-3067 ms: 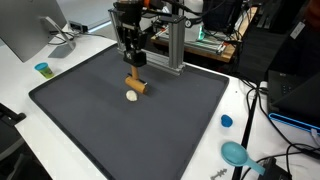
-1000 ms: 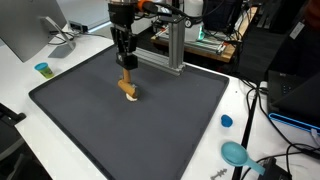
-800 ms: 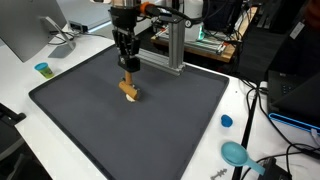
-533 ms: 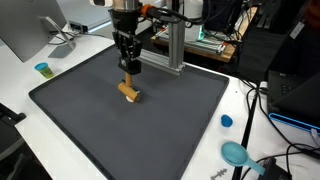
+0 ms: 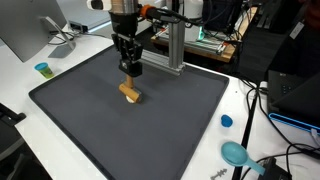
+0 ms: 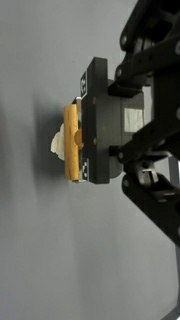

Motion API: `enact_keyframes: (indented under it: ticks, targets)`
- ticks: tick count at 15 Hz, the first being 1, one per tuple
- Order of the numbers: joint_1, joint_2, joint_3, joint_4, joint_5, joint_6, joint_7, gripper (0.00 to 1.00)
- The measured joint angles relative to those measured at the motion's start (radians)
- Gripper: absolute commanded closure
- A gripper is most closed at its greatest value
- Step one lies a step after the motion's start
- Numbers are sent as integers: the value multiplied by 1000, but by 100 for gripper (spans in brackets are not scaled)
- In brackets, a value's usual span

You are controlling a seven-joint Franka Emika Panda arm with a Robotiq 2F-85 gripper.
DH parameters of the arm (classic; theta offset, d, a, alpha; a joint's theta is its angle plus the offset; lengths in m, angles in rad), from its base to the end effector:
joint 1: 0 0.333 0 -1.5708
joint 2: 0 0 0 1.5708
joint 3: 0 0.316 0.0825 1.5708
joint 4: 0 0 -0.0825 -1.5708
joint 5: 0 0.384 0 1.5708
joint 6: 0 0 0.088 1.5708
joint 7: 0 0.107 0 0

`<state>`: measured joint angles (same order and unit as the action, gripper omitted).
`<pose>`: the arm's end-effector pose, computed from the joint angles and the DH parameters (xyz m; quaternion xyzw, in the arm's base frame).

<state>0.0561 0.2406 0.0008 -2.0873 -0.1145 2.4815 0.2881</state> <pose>0.5935 0.0342 0.3242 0.9937 -0.0727 0.0820 0.0246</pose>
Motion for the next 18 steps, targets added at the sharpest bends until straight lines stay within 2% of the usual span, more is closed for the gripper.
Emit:
enact_keyframes:
  ticks: [18]
  targets:
    - [1,74,3,139,22,-151,-75,78]
